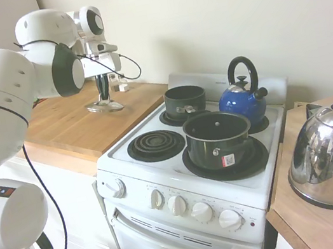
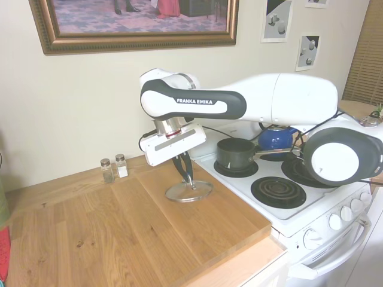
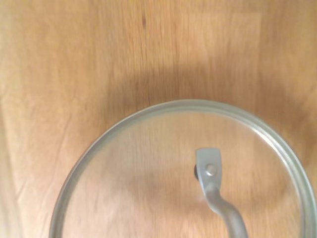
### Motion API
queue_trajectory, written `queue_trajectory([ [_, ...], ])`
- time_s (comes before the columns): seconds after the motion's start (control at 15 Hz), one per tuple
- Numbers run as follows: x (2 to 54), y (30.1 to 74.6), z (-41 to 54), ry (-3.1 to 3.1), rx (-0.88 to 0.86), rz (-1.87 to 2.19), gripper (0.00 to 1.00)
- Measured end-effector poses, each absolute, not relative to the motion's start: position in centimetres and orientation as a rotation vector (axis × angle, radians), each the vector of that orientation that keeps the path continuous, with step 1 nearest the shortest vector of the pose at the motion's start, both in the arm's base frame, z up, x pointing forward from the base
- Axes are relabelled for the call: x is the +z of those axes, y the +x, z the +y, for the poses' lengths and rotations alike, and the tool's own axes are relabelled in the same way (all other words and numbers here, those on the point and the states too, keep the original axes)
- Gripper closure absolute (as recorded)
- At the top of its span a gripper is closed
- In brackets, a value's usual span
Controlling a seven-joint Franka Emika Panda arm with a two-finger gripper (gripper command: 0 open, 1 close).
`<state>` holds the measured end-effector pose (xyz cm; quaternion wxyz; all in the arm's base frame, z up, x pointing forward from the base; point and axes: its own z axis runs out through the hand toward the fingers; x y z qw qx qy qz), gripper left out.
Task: Uncover the lid of the pot
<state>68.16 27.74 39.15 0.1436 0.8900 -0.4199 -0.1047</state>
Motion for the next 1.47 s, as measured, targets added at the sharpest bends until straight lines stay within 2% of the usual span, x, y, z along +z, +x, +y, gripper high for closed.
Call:
queue_trajectory([
  [0.33,37.4,69.3,26.4,2.551,-0.313,-1.21,1.0],
  [0.4,37.2,69.2,26.3,2.55,-0.323,-1.201,0.0],
  [0.73,36.9,69.0,26.1,2.555,-0.361,-1.145,0.0],
  [1.47,38.5,69.5,25.9,2.598,-0.293,-1.13,0.0],
])
